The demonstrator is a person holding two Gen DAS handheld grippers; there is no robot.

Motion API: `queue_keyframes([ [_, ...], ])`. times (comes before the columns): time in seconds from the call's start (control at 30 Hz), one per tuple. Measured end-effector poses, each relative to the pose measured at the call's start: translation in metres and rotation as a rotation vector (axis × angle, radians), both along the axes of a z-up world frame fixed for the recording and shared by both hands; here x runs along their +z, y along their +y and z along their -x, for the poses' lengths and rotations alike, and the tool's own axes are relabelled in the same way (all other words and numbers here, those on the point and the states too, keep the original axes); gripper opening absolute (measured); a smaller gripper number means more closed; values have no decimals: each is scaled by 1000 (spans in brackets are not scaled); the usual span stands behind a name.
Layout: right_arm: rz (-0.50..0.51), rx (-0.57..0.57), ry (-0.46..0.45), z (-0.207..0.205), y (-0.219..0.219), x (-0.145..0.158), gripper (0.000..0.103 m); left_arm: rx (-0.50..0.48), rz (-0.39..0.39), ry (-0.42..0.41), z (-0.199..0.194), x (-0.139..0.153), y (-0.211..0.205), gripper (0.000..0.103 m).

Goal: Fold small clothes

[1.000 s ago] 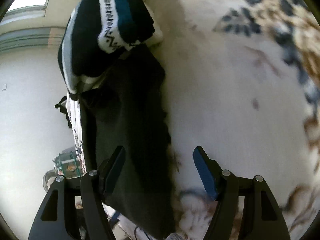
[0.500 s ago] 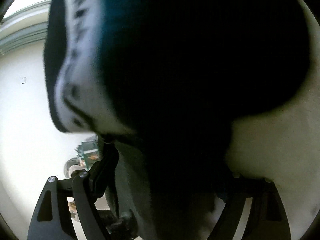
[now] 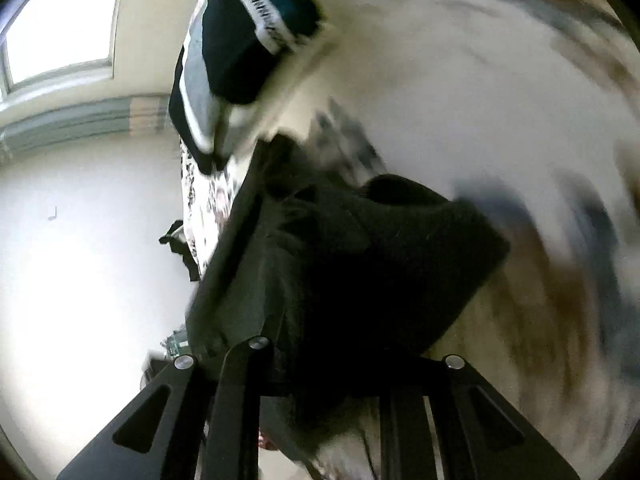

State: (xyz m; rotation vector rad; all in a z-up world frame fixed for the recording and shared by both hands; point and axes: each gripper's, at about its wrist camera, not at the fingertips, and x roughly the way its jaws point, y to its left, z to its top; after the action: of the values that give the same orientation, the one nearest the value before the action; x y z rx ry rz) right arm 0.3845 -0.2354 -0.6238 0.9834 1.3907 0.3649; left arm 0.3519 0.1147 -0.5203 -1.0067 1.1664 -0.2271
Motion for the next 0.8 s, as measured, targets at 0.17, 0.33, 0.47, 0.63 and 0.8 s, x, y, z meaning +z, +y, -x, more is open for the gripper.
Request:
queue_keyframes([
  [0.17, 37, -86, 108, 124, 2, -8, 17, -179, -60, 147, 13, -44, -25, 29],
  [0.33, 49, -112, 221, 167, 4, -47, 16, -91, -18, 159, 34, -64, -18, 53],
  [0.47, 66, -52, 302, 166, -10, -43, 44, -53, -21, 113, 52, -37, -14, 61],
  [0.63, 81, 61, 377, 179, -10, -3, 57, -16, -73, 83, 88, 5, 1, 63],
  [0.8, 134, 203, 384, 189, 4, 46, 57, -31, -203, 113, 116, 27, 10, 65],
])
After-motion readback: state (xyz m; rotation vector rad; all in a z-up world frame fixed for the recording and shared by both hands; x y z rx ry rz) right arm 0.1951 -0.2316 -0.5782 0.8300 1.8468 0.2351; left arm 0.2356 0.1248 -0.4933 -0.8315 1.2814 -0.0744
